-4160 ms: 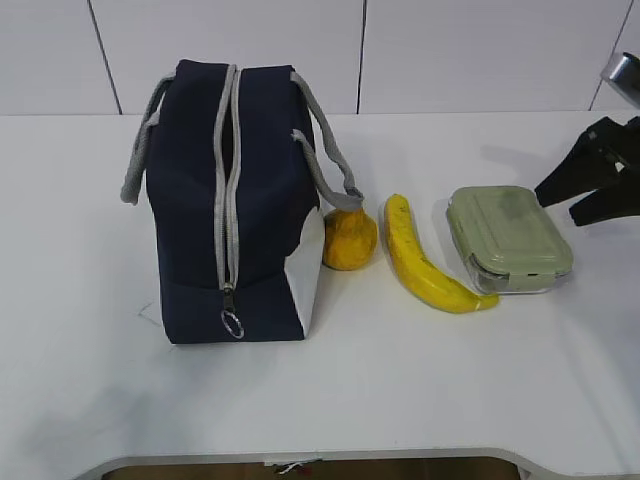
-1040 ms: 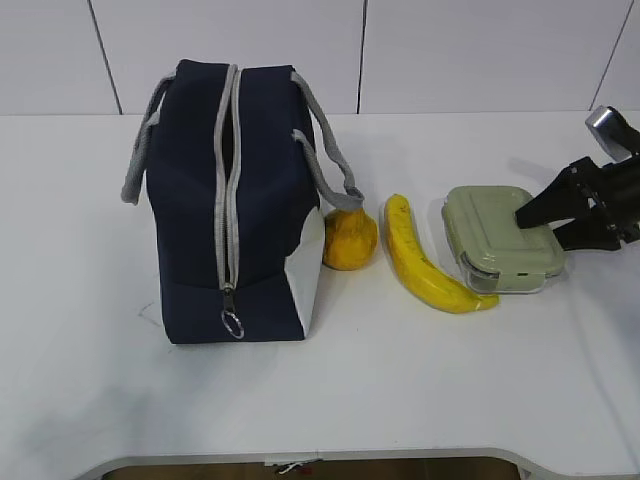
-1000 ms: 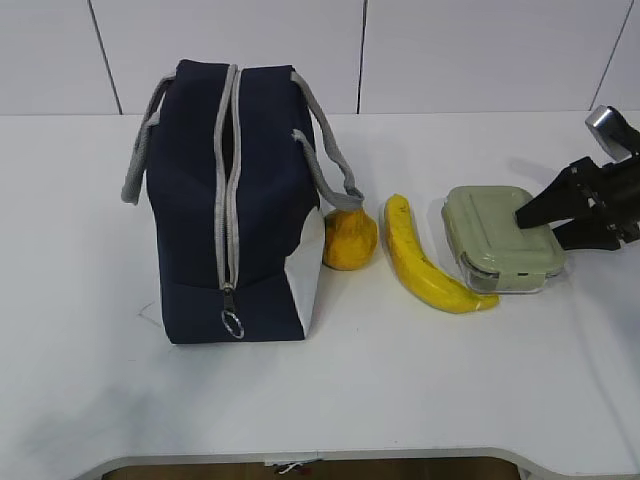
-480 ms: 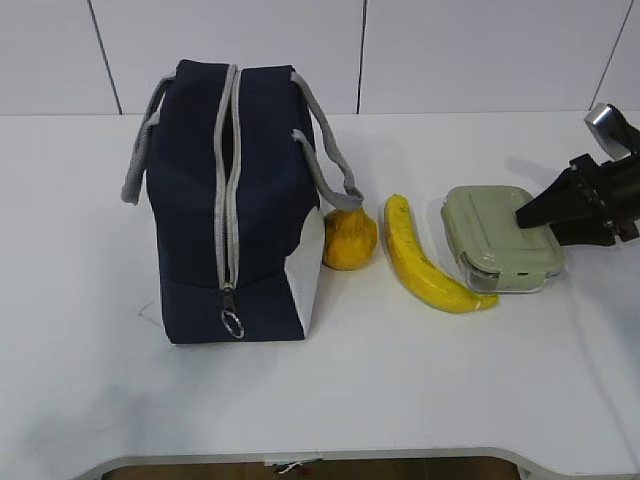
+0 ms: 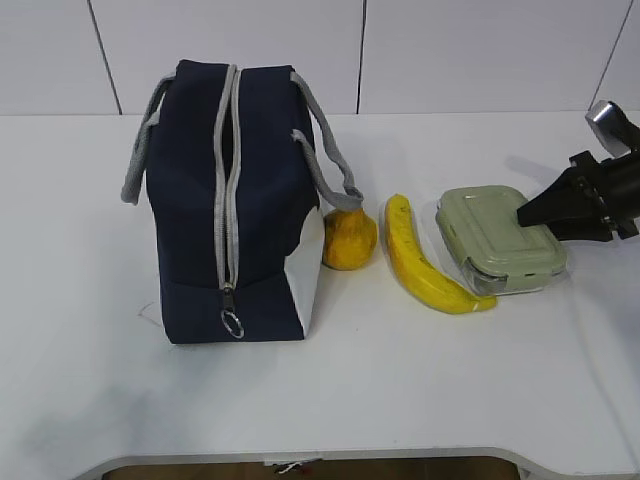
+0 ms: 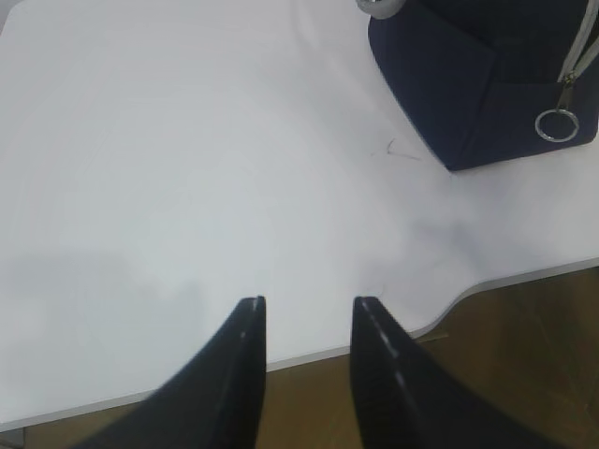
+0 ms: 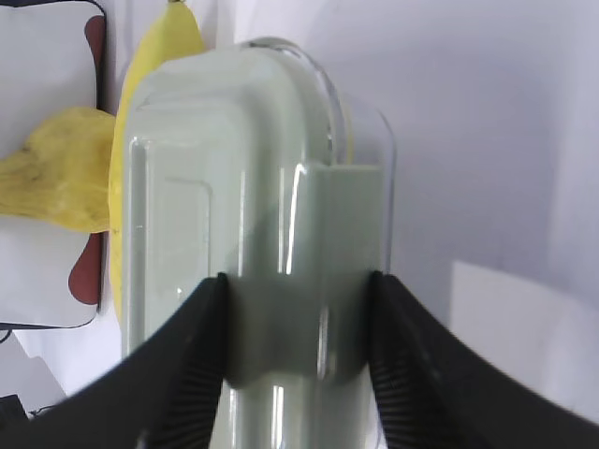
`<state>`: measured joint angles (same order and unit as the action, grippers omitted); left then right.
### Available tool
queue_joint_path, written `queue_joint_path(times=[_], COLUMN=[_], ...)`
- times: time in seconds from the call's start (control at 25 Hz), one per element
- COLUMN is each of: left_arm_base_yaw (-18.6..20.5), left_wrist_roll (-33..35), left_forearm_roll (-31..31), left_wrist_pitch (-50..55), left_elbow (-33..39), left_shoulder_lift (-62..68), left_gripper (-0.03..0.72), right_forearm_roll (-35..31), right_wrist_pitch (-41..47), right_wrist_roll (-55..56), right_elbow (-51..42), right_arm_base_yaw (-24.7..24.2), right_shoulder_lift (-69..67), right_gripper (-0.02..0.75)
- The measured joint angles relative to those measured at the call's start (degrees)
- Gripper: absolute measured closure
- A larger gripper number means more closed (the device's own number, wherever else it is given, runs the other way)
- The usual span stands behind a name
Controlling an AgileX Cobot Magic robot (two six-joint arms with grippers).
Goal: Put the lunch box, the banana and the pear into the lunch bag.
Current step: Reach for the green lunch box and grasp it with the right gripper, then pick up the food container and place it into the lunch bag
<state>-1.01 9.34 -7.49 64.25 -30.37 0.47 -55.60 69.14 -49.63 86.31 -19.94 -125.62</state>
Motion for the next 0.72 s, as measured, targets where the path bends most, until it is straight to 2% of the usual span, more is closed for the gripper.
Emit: queue_joint_path(times=[0.48, 0.72], left_arm_base_yaw=[0.0, 0.0], left_wrist_roll=[0.0, 0.0], left_forearm_roll=[0.0, 0.0], left_wrist_pitch=[0.0, 0.0], left_elbow=[0.0, 0.0], left_shoulder_lift=[0.0, 0.0], left_gripper=[0.448, 0.448], right_forearm_roll=[-0.1, -0.1], right_wrist_pitch=[0.0, 0.0], right_wrist_roll=[0.6, 4.9], right_elbow=[0.0, 0.0], right_arm_base_yaw=[0.0, 0.1], right_shoulder_lift=[0.0, 0.1], right_gripper=[0.377, 0.381])
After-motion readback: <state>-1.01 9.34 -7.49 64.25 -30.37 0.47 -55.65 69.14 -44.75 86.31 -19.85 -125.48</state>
